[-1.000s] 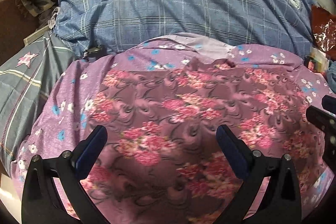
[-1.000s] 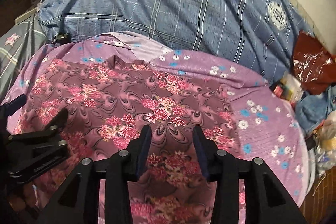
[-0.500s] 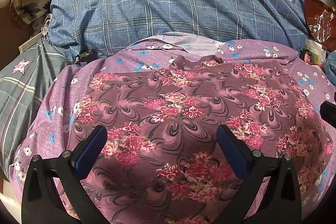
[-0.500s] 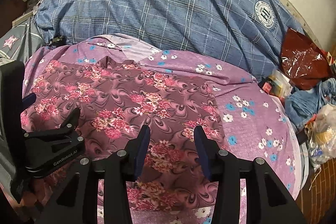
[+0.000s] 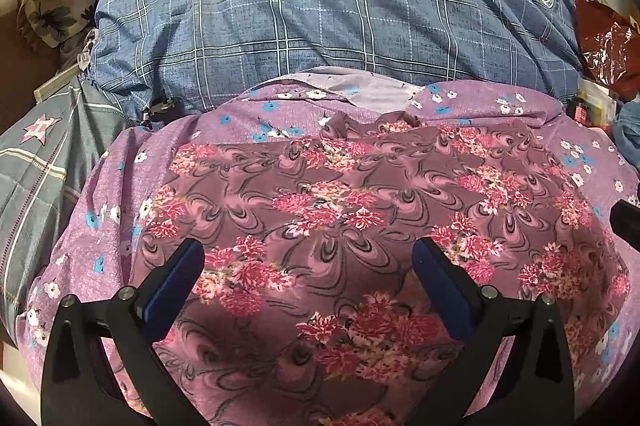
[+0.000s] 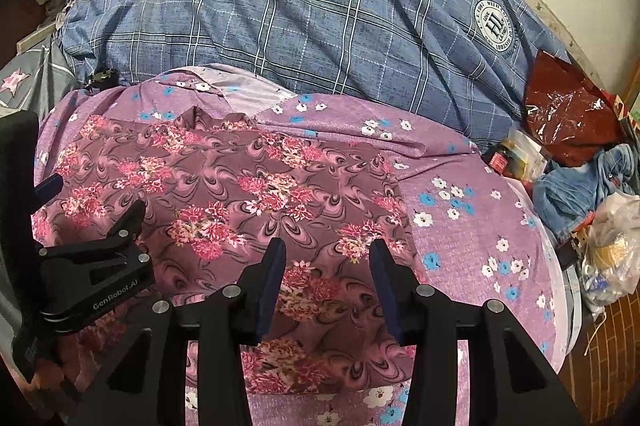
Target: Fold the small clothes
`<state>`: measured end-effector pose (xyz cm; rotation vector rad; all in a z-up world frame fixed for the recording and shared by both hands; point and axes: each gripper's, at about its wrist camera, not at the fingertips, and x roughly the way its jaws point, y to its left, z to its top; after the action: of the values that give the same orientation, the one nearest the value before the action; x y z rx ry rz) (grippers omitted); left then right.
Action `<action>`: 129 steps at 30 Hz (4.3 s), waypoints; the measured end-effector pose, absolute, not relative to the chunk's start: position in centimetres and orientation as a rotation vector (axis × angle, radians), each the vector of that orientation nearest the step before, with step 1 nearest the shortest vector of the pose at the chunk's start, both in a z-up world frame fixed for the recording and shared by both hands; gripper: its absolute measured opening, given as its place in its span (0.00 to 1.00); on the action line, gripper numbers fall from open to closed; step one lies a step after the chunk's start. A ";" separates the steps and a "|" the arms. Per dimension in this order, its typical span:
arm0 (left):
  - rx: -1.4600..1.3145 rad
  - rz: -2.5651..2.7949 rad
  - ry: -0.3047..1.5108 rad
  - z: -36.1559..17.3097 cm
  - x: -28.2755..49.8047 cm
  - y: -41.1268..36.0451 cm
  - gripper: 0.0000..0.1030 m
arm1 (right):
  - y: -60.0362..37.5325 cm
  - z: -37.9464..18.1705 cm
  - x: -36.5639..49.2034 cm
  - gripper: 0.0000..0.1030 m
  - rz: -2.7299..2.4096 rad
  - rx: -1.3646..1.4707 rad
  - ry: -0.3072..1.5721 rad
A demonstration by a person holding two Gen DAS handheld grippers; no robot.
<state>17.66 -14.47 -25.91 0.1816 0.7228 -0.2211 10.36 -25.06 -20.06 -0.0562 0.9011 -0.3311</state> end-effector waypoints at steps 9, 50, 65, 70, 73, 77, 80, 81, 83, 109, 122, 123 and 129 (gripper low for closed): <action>0.173 -0.224 0.705 -25.3 17.3 -14.1 1.00 | -24.7 -19.4 9.7 0.44 -0.346 -0.074 0.905; 0.247 -0.271 0.678 -25.6 15.6 -15.5 1.00 | -33.7 -25.0 2.5 0.51 -0.581 0.148 1.088; 0.257 -0.287 0.672 -25.5 15.4 -15.7 1.00 | -31.4 -23.9 3.8 0.51 -0.553 0.034 1.046; 0.259 -0.289 0.672 -25.5 15.3 -15.7 1.00 | -31.0 -23.4 3.9 0.51 -0.555 0.018 1.032; 0.257 -0.289 0.672 -25.5 15.3 -15.7 1.00 | -30.7 -23.2 3.9 0.51 -0.554 0.013 1.029; 0.259 -0.289 0.672 -25.5 15.3 -15.7 1.00 | -30.4 -23.1 4.0 0.51 -0.554 0.001 1.028; 0.259 -0.291 0.672 -25.5 15.3 -15.7 1.00 | -30.2 -23.0 4.1 0.51 -0.551 -0.001 1.029; 0.259 -0.292 0.672 -25.5 15.3 -15.7 1.00 | -30.1 -23.0 4.2 0.51 -0.549 -0.001 1.031; 0.259 -0.293 0.672 -25.5 15.3 -15.7 1.00 | -30.1 -23.1 4.3 0.51 -0.543 0.002 1.034; 0.289 -0.341 0.880 -28.5 15.3 -16.7 1.00 | -32.6 -28.3 6.6 0.51 -0.369 0.229 1.076; 0.180 -0.375 0.832 -26.2 16.5 -15.3 1.00 | -41.3 -28.6 4.9 0.57 -0.277 0.777 1.017; 0.176 -0.371 0.826 -26.0 16.8 -15.1 1.00 | -41.4 -28.5 4.6 0.58 -0.265 0.809 1.001; 0.119 -0.315 0.769 -24.8 15.7 -10.4 1.00 | -37.5 -27.3 4.3 0.60 -0.084 0.760 0.919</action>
<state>15.66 -10.37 -24.84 0.1192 0.7692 -0.3147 4.30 -37.52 -27.35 0.7603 0.9186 -0.0843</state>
